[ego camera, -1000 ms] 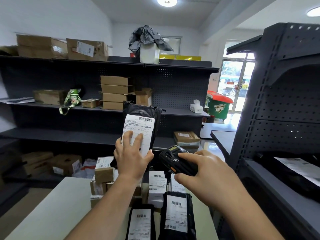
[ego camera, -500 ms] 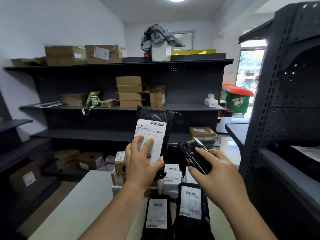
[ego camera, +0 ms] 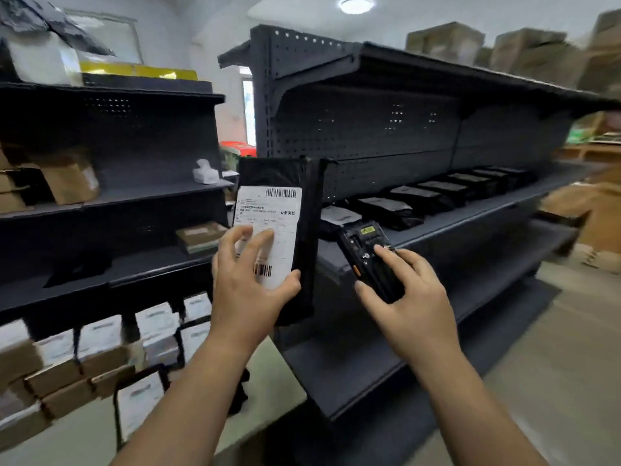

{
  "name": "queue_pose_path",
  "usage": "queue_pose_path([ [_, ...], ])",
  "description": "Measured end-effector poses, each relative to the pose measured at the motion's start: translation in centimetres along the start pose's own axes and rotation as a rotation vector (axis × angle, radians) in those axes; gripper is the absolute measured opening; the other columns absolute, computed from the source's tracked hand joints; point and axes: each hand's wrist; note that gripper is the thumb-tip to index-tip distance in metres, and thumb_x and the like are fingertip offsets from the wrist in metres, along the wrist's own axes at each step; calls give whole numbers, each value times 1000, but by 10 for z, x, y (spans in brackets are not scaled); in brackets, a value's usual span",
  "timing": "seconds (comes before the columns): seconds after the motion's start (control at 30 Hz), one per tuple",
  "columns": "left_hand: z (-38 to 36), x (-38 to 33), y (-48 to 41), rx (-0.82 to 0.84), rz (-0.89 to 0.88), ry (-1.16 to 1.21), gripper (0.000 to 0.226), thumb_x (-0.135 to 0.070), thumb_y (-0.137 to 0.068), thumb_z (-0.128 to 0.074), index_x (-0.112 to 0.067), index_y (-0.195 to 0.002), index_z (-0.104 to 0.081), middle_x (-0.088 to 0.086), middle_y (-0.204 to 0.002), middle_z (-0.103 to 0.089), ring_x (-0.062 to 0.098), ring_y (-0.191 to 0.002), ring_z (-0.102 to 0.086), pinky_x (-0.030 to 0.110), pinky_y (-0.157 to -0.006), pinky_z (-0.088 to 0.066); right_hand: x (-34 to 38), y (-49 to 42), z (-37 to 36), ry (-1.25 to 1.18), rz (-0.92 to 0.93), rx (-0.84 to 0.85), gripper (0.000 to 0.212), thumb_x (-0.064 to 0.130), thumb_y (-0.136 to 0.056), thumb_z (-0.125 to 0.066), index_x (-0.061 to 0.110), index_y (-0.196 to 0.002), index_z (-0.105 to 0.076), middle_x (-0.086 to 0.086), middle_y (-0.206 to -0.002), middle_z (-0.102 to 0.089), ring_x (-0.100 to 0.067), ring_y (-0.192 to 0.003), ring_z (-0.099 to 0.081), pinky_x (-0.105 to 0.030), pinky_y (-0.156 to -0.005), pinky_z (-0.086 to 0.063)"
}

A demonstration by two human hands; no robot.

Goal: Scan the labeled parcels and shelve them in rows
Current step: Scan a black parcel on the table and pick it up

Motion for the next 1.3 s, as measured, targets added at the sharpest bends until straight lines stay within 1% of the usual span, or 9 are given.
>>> queue_pose_path([
  [0.2, -133, -95, 15, 200, -136, 163, 61, -47, -65, -71, -32, -123, -59, -9, -135, -38, 20, -126, -42, 13, -102, -26, -106, 4, 101, 90, -127, -218, 56, 38, -75, -81, 30, -128, -65, -1, -131, -58, -20, -120, -56, -32, -98, -45],
  [0.3, -211, -142, 20, 268, -178, 239, 60, -43, -65, -74, -31, -122, -59, -8, -136, -38, 21, -125, -42, 18, -100, -29, -164, -4, 152, 142, -178, -272, 57, 39, -75, -80, 32, -129, -64, -1, -131, -58, -22, -120, -57, -37, -99, -48],
  [0.4, -284, -183, 22, 304, -201, 295, 60, -48, -65, -71, -33, -121, -59, -11, -136, -37, 20, -124, -41, 26, -100, -33, -216, -22, 198, 188, -185, -307, 57, 42, -75, -78, 31, -129, -64, -1, -129, -59, -22, -116, -59, -41, -95, -52],
  [0.57, -398, -233, 22, 368, -211, 390, 61, -42, -64, -75, -30, -122, -61, -10, -135, -37, 22, -125, -42, 18, -98, -30, -298, -59, 265, 284, -244, -333, 57, 43, -77, -76, 35, -131, -61, 4, -129, -57, -20, -113, -59, -40, -93, -52],
  [0.7, -483, -245, 19, 414, -206, 400, 60, -33, -66, -84, -30, -122, -61, -10, -137, -38, 20, -125, -39, 23, -97, -29, -371, -94, 281, 308, -261, -341, 57, 43, -77, -75, 34, -132, -61, 5, -128, -57, -18, -114, -58, -41, -93, -53],
  [0.93, -645, -247, -22, 397, -200, 463, 60, -42, -62, -74, -30, -120, -63, -11, -136, -39, 20, -121, -41, 29, -100, -33, -490, -183, 284, 350, -285, -334, 57, 42, -78, -77, 35, -132, -60, 7, -129, -55, -15, -114, -56, -37, -93, -52],
  [1.03, -718, -267, -46, 421, -198, 510, 61, -49, -61, -69, -31, -119, -63, -11, -136, -39, 23, -120, -43, 34, -101, -38, -534, -226, 304, 392, -308, -353, 58, 42, -78, -77, 35, -133, -59, 7, -127, -55, -14, -113, -56, -40, -92, -53],
  [1.17, -810, -305, -67, 458, -219, 564, 61, -45, -61, -73, -30, -120, -64, -12, -136, -38, 20, -120, -42, 30, -100, -36, -601, -274, 340, 444, -331, -399, 58, 47, -79, -74, 35, -134, -57, 7, -127, -56, -15, -112, -58, -43, -89, -55],
  [1.3, -902, -335, -67, 521, -248, 588, 60, -37, -65, -81, -27, -121, -63, -10, -138, -38, 20, -121, -39, 30, -98, -35, -675, -302, 369, 504, -387, -425, 60, 50, -81, -71, 37, -136, -54, 9, -131, -54, -12, -115, -55, -38, -90, -54],
])
Point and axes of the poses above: each hand's wrist, its own y-axis away from the middle knuckle, its own z-axis out of the back of the hand, x = y × z
